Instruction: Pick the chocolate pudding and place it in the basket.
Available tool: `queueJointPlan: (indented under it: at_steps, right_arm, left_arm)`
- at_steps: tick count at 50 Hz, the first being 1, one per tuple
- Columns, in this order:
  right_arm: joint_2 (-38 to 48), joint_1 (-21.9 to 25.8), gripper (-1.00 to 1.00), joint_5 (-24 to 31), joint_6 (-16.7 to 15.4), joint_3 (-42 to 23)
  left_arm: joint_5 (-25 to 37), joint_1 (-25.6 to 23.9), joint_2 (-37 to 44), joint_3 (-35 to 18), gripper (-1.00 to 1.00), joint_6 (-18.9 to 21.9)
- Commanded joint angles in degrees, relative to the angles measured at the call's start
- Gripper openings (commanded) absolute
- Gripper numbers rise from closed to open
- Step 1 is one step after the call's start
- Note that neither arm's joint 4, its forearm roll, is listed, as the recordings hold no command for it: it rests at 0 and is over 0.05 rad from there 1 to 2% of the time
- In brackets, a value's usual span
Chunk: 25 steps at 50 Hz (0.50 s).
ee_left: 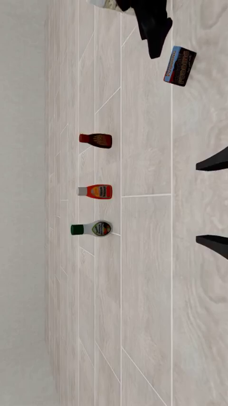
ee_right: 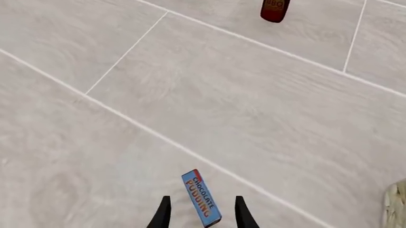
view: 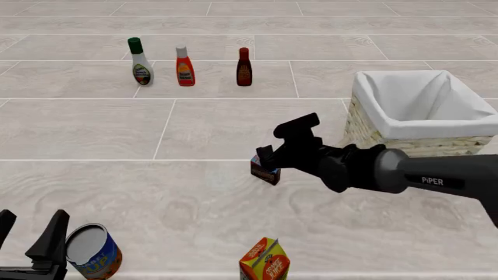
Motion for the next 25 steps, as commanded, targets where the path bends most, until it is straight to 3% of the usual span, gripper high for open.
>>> queueJointPlan:
  at_steps: [1, 25]
  right_arm:
    - [1.87, 0.04, 1.0, -1.19, 0.24, 0.1]
    - [4.38, -0.15, 1.0, -2.72, 0.76, 0.26]
  left_arm:
    - [0.0, 0.0, 0.0, 0.0, 1.0, 0.0]
    - [0.0, 0.0, 0.0, 0.0, 1.0, -0.01]
